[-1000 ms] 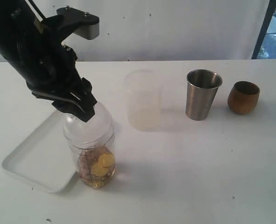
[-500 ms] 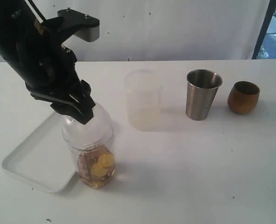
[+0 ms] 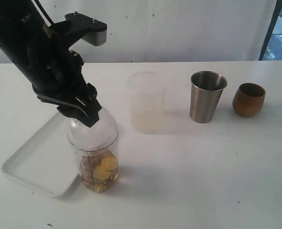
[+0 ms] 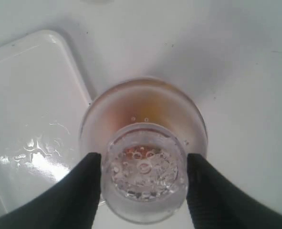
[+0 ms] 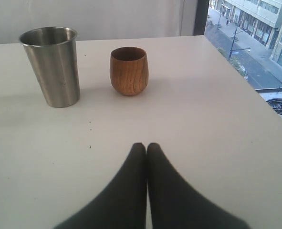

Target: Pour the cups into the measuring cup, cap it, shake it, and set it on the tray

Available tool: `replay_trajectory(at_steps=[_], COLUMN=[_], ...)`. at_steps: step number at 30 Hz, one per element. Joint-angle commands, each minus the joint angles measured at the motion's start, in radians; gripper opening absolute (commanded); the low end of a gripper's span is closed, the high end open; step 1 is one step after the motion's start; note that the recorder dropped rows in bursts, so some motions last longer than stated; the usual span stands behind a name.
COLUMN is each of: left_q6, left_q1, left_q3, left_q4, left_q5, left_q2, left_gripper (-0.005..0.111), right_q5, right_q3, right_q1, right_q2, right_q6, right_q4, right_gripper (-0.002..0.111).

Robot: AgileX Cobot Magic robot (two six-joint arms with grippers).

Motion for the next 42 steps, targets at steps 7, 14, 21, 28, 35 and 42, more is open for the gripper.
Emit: replay_trajectory(at_steps=[7,14,21,28,35,42], left_q6=[0.004,0.006,0.008,0.008,0.011,0.026], left_q1=[-0.003,-0.003,-0.003,-0.003,-0.003,-0.003], left_q3=[0.006,0.004,0.004,0.004,0.004,0.007], left_q4=[0.023,0.023,0.023,0.023,0.019,0.023], left_q5=[0.004,-0.027,-0.041,-0.063,-0.141,-0.182], left_q2=[0.016,0.002,-0.044,-0.048,-0.109,-0.235], left_gripper=[0.038,0.053,0.053,0.053,0.053,0.001], right_q5=[-0.008,-0.008,-0.008,-0.008,-0.008,-0.008], right_q3=[0.001,0.001,0.001,0.001,0.001,0.001], right_q1=[-0.01,-0.01,-0.01,-0.01,-0.01,-0.01], right_q2=[-0.005,-0.005,-0.005,-0.005,-0.005,-0.005], right_q6=[0.003,0.003,0.003,0.003,0.003,0.003], right_q4=[-0.002,-0.002,-0.002,-0.002,-0.002,-0.002], right_gripper=[0.0,0.0,0.0,0.0,0.0,0.0])
